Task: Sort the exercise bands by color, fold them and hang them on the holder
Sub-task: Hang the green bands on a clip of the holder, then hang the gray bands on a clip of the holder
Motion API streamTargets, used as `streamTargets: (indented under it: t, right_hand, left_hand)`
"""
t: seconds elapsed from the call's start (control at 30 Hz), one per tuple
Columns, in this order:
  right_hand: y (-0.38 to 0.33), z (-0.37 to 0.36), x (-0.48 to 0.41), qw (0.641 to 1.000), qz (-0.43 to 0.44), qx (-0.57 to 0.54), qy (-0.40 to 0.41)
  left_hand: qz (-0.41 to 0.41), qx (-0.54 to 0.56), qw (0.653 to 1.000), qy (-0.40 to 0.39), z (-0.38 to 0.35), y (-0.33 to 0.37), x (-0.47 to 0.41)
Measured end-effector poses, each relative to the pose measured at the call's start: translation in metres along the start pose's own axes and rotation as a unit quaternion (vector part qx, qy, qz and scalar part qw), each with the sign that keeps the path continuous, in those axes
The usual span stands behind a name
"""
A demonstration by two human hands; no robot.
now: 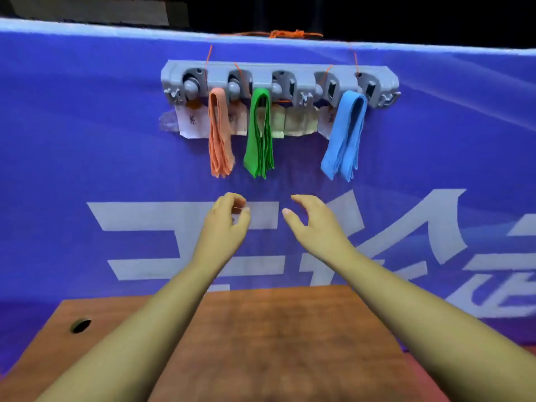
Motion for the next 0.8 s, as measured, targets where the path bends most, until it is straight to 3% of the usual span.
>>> streamTargets:
  t: [0.23,0.43,0.57,0.8]
  right_hand:
    - [0.093,-0.065,0.109,0.984,-0.109,0.075,-0.12]
    - [0.145,-0.113,0.217,0.956,-0.187,0.097,-0.201]
    - [0.158,-0.141,0.288,0.93,-0.209,0.108,-0.282]
    - [0.147,-0.191,0.374,0.885,-0.183,0.14,-0.406]
  left_hand:
    - [0.129,-0.138,0.967,-0.172,-0.033,-0.113,0.105]
    - [0.165,-0.163,0.927,-0.296,-0.048,-0.171,0.216]
    - [0.194,-0.184,0.884,-0.382,-0.049,-0.201,0.282]
    - [0.254,-0.205,0.836,-0.442,-0.014,-0.234,0.372]
Point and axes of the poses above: each hand's wrist, its own x-axis away from the middle knuckle, its own z-axis out of the back of the hand, y = z × x, the point moved 5 cm from there along -x, towards the middle knuckle, and after that the axes turned 9 degrees about y, right-handed, at the moved point
